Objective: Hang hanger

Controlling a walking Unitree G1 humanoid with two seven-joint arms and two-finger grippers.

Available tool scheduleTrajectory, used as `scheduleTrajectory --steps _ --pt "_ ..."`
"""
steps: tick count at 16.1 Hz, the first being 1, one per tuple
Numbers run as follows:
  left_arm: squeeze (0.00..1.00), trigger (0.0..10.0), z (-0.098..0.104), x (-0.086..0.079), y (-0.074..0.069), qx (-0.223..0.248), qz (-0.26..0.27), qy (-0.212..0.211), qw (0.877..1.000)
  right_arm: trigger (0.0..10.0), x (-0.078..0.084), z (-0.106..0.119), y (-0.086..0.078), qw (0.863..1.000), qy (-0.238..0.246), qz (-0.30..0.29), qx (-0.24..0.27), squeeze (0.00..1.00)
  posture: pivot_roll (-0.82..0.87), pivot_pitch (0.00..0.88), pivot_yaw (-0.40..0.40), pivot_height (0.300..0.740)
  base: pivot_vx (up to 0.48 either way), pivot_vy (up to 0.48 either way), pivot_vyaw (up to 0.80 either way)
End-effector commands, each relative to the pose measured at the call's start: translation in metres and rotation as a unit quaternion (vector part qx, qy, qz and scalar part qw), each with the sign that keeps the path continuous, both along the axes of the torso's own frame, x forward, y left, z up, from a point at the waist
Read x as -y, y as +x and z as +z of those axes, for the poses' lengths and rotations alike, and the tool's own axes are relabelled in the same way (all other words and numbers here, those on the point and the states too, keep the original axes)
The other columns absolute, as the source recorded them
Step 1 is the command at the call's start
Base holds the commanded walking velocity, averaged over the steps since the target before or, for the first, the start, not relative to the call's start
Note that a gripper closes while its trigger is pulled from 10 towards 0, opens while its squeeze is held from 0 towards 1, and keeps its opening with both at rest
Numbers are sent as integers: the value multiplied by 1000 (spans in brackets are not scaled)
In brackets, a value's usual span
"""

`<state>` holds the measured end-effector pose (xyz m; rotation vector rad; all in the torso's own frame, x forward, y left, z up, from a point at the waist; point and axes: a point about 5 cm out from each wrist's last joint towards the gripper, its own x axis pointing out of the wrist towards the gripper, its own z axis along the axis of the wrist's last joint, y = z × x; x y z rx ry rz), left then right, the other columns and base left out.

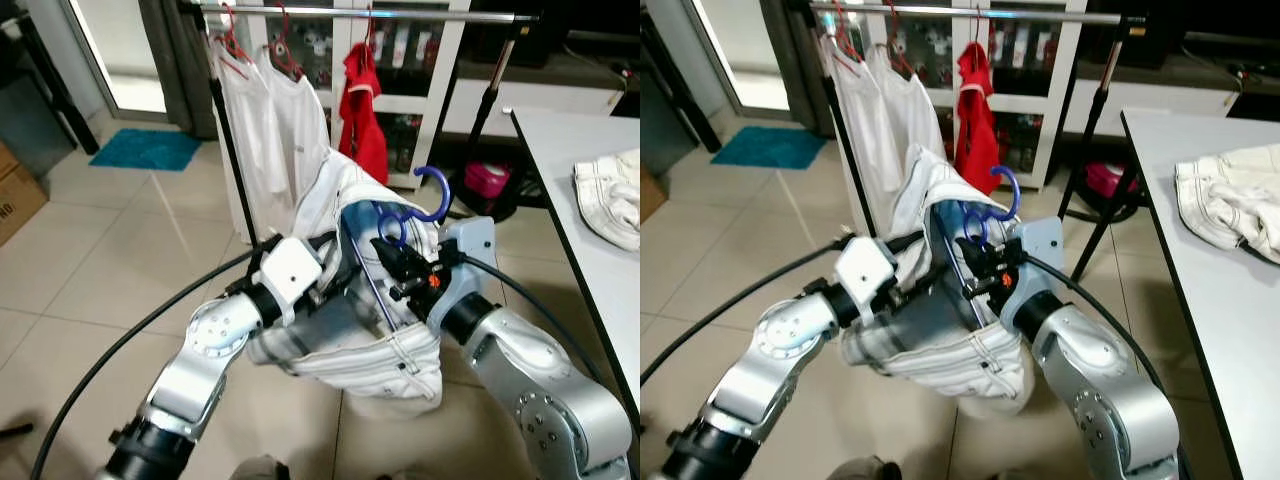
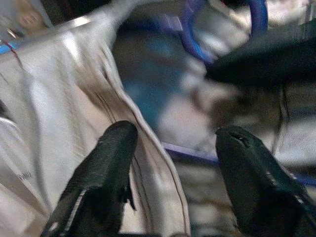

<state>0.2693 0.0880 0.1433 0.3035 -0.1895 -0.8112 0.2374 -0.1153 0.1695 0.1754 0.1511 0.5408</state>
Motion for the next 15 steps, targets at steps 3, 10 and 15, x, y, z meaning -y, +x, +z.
scheduleTrajectory --steps 3,10,15 --pt "1000 10000 7 -2 2 53 15 12 998 0 -1 16 0 999 9 11 35 0 -1 10 29 740 0 0 0" --pt "0 4902 -5 -3 39 37 64 74 995 0 -7 24 1 999 14 23 47 0 -12 15 27 740 0 0 0" --pt "0 0 -4 -9 36 44 82 78 993 0 -2 23 5 999 14 11 45 0 3 32 28 740 0 0 0"
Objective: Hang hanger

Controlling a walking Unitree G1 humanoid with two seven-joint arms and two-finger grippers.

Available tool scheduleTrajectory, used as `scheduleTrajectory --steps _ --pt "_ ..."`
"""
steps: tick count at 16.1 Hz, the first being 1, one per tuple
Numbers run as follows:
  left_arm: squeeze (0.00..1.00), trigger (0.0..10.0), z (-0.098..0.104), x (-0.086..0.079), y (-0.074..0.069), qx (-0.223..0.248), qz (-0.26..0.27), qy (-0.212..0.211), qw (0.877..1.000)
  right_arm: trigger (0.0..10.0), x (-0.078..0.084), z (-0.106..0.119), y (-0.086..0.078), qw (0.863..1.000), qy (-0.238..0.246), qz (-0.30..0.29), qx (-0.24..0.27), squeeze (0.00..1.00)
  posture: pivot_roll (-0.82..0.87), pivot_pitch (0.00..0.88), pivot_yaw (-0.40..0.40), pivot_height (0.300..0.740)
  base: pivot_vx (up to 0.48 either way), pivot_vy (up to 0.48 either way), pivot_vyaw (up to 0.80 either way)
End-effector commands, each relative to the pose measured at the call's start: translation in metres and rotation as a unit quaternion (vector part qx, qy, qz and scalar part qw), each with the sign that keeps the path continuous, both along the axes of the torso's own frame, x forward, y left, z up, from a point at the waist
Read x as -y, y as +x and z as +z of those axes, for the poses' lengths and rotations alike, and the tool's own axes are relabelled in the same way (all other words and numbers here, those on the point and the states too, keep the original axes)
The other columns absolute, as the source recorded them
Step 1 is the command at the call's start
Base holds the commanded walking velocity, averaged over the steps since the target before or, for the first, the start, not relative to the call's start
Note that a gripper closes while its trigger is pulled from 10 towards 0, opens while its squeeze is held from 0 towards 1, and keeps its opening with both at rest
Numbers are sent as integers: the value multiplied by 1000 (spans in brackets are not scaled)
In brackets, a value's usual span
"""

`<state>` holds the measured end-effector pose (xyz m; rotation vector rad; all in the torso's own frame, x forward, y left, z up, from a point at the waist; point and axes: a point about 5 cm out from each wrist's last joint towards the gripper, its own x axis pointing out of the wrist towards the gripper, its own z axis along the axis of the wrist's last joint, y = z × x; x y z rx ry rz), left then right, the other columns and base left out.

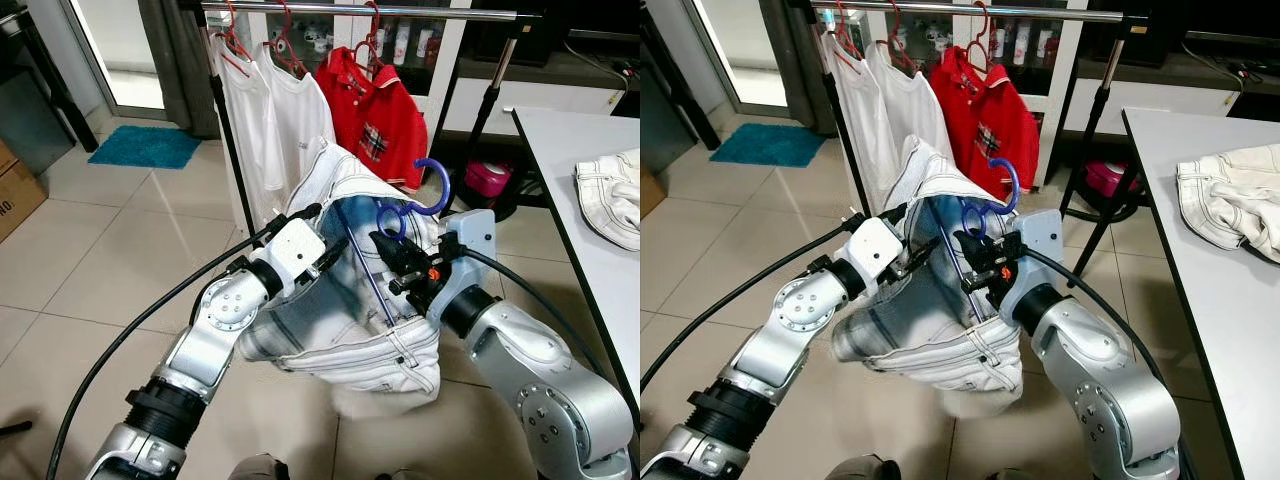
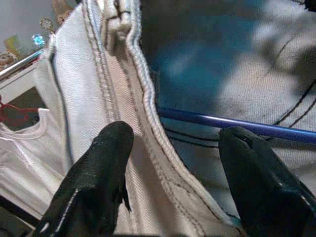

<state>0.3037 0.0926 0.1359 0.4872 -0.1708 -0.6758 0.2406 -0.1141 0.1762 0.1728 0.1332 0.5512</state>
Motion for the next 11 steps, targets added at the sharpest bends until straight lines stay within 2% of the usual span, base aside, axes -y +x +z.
scheduleTrajectory --steps 1,8,11 --pt "0 0 3 -6 -1 6 18 0 1000 0 0 16 2 999 13 6 36 0 3 32 28 740 0 0 0" --pt "0 0 2 -17 -5 -5 55 -17 998 0 3 15 0 999 7 11 33 0 1 59 13 740 0 0 0" --pt "0 0 5 -27 -4 -5 75 -22 997 0 3 14 0 999 3 12 32 0 -2 63 16 740 0 0 0"
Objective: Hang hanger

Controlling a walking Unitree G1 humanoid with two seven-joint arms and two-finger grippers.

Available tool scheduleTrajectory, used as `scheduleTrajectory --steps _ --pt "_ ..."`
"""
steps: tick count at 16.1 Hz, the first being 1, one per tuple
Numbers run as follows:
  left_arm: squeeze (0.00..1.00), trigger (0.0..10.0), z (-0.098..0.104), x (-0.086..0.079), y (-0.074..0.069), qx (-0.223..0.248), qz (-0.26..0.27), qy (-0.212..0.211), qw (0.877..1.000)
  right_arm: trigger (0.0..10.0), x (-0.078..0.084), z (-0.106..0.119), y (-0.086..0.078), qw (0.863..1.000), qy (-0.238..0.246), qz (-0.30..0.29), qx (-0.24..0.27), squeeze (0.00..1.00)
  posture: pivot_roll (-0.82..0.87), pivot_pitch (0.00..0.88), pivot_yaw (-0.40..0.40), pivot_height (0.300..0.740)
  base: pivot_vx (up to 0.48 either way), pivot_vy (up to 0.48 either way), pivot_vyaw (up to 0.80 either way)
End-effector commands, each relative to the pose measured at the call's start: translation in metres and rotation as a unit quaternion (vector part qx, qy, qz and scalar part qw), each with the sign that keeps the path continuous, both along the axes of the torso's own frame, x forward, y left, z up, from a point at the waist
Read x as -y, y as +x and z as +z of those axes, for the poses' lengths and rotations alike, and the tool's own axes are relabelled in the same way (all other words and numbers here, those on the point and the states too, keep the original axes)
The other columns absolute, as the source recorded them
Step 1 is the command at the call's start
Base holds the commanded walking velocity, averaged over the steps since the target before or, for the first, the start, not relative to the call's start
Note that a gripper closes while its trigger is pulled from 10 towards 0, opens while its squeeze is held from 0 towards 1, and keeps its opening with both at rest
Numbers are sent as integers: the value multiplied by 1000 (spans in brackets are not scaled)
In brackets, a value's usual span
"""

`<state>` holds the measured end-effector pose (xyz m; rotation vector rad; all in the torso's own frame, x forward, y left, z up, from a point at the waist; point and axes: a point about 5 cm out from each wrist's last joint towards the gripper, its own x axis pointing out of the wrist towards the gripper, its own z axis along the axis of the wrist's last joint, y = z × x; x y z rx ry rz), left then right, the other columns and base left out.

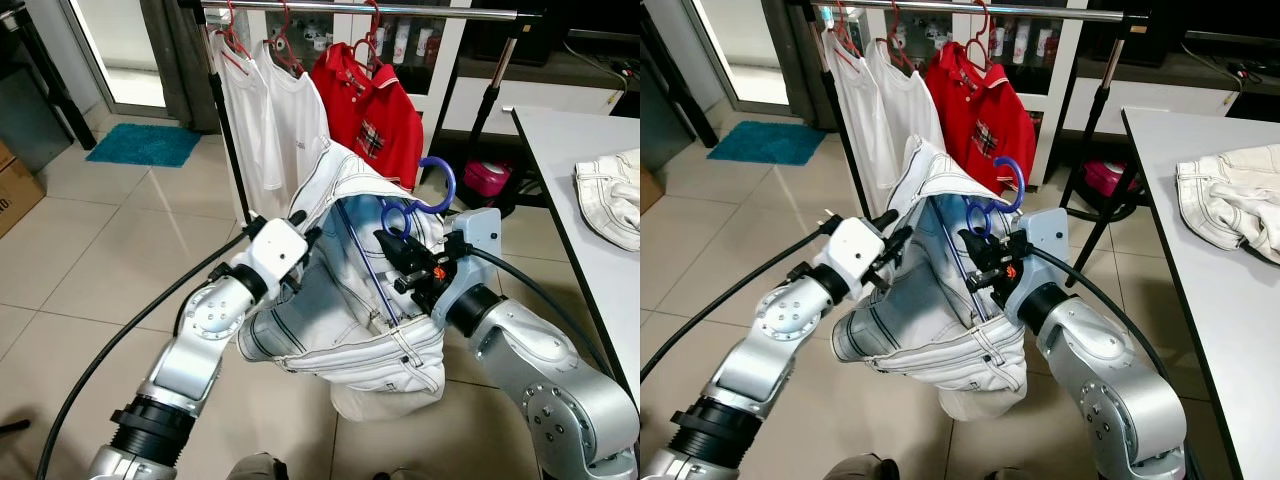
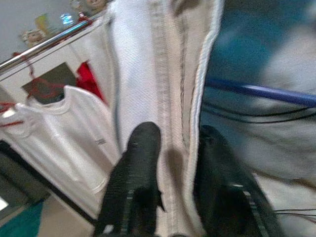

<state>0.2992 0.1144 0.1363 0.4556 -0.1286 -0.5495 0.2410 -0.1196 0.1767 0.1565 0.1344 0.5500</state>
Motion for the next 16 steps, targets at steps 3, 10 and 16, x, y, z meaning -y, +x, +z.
scheduleTrajectory --steps 3,10,16 --pt "0 0 8 -16 4 8 28 -4 1000 0 -2 12 -1 1000 7 12 28 0 0 67 17 740 0 0 0" --pt "0 0 37 -55 16 41 90 21 995 0 13 2 -6 998 -51 36 10 0 -2 69 19 740 0 0 0" --pt "0 0 70 -126 41 14 159 14 987 0 28 -5 -36 968 -133 210 -24 0 8 67 24 740 0 0 0"
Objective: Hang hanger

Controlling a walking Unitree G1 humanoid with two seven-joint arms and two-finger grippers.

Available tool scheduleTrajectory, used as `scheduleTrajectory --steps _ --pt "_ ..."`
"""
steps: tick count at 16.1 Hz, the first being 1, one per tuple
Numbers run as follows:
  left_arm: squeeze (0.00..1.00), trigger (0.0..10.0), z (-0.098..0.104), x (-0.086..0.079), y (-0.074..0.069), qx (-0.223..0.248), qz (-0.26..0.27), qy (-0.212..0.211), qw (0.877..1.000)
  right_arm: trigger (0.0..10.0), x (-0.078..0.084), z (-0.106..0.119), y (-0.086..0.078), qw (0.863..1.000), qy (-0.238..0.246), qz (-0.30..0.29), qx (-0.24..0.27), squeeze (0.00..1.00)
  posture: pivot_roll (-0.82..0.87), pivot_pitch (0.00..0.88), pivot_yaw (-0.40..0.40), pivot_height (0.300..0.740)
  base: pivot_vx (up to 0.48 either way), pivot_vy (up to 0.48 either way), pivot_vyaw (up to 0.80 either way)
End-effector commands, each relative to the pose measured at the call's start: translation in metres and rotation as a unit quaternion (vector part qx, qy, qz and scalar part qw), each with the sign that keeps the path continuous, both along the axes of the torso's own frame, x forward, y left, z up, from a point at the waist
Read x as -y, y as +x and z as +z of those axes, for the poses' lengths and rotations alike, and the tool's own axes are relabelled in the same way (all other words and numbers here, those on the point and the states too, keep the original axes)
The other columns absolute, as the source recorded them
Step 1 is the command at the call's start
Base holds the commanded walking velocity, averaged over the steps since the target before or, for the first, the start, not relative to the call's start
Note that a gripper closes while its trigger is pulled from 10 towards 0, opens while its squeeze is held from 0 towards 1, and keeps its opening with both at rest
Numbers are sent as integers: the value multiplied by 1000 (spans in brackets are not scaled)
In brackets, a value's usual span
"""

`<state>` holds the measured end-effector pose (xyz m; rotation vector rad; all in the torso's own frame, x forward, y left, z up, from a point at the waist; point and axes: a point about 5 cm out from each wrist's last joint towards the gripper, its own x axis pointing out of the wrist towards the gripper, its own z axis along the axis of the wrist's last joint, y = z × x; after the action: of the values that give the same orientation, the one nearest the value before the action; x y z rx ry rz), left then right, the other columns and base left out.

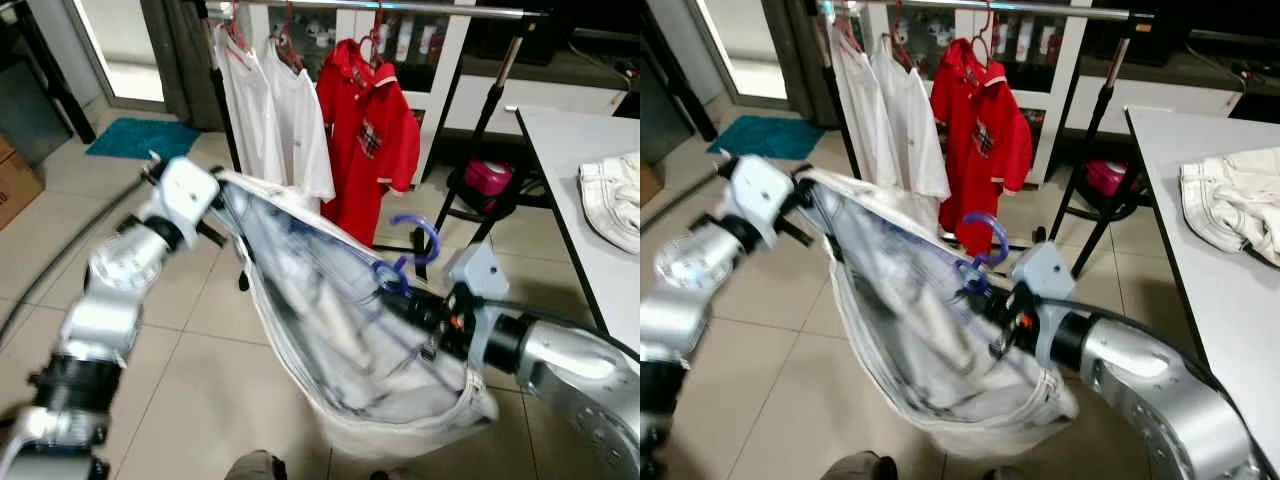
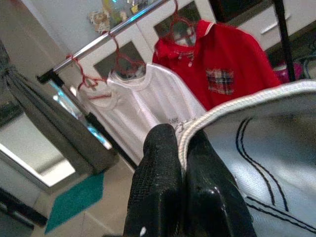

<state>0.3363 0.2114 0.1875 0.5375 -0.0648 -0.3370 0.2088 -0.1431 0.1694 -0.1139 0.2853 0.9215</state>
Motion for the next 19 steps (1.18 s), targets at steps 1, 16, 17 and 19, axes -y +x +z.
scheduleTrajectory --steps 1,16,17,19 --pt "0 0 23 -36 9 8 57 -43 997 0 7 3 -6 1000 -7 22 -5 0 8 68 25 740 0 0 0" --pt "0 0 -22 58 -32 -185 -200 -230 934 0 23 29 49 852 366 -364 83 0 18 54 45 740 0 0 0" --pt "0 0 -24 56 -38 -185 -179 -232 938 0 18 32 50 854 370 -357 82 0 18 53 46 740 0 0 0" --pt "0 0 -26 48 -41 -162 -100 -246 950 471 14 27 49 879 310 -353 80 0 20 54 48 740 0 0 0"
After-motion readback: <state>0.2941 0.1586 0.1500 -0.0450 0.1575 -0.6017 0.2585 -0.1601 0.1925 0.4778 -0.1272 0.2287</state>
